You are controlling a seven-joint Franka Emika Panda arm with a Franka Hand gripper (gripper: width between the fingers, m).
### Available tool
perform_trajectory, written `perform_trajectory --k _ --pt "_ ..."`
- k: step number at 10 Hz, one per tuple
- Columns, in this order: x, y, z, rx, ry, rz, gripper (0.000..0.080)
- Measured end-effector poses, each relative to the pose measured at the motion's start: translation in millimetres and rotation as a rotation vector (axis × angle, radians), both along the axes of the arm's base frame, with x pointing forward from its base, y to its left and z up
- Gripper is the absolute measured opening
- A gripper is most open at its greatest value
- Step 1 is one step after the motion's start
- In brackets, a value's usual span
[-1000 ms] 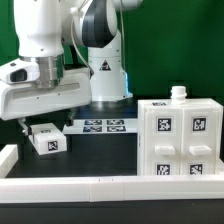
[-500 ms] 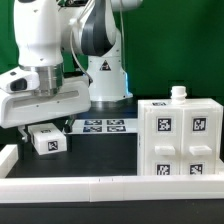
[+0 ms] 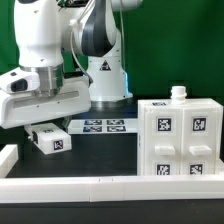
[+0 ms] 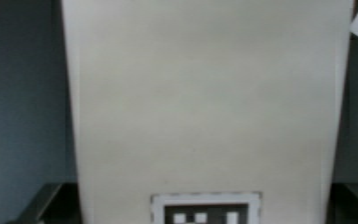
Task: Assemble cabinet
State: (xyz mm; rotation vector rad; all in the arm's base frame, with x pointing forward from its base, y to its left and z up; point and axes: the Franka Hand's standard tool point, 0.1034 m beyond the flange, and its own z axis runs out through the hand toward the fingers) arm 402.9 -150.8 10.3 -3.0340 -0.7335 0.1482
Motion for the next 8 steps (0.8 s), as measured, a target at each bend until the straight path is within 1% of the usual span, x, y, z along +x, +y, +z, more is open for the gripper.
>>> perform_trajectory --k 1,2,4,6,8 --pt "0.0 0.0 0.0 0.0 0.0 0.0 0.0559" --pt "0.9 5.0 2.8 0.001 0.004 -0.018 0.0559" --pt "12.2 36.5 36.3 0.011 0.0 -0.019 0.0559" --pt "26.7 63.6 68.6 0.023 0.006 -0.024 0.056" --pt "39.7 85.7 92.3 0.028 0.004 -0.041 0.056"
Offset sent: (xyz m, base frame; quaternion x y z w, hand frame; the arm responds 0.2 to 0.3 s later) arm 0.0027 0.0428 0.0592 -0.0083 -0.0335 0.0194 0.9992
